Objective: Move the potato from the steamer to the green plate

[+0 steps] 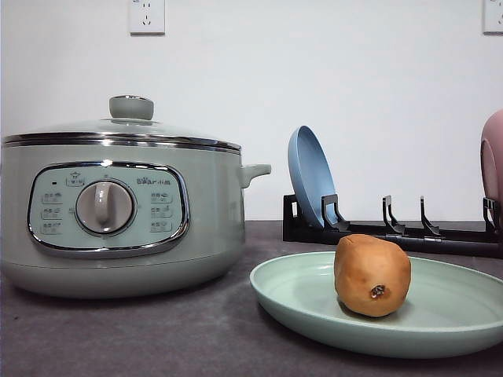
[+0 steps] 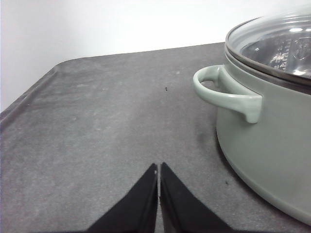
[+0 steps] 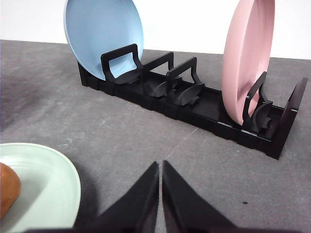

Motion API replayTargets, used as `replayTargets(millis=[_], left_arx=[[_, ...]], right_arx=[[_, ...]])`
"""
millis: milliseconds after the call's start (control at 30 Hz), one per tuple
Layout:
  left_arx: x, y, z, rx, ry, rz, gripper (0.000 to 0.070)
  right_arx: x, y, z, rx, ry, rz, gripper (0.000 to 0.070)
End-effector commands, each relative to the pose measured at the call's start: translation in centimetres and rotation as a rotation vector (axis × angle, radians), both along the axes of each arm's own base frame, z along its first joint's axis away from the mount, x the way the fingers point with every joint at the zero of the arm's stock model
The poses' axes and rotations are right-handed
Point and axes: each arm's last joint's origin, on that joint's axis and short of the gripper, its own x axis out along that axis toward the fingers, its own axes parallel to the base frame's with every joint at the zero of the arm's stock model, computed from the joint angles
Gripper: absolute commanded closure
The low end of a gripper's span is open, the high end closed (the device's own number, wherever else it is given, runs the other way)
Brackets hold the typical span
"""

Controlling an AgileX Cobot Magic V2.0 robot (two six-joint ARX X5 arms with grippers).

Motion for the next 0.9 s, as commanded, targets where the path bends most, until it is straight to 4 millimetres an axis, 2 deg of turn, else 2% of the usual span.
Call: replayTargets(millis=[0,867], left_arx=[[0.08,0.04,-0.73,-0.009,0.022,0.009,0.0700],[0.08,0.04,-0.73,-0.009,0.023,0.009,0.0700]], right_arx=[[0.01,-0.02,-0.13,-0.001,0.002,-0.003,0.0700],[0.01,-0.02,-0.14,-0.001,0.002,-0.003,0.0700]])
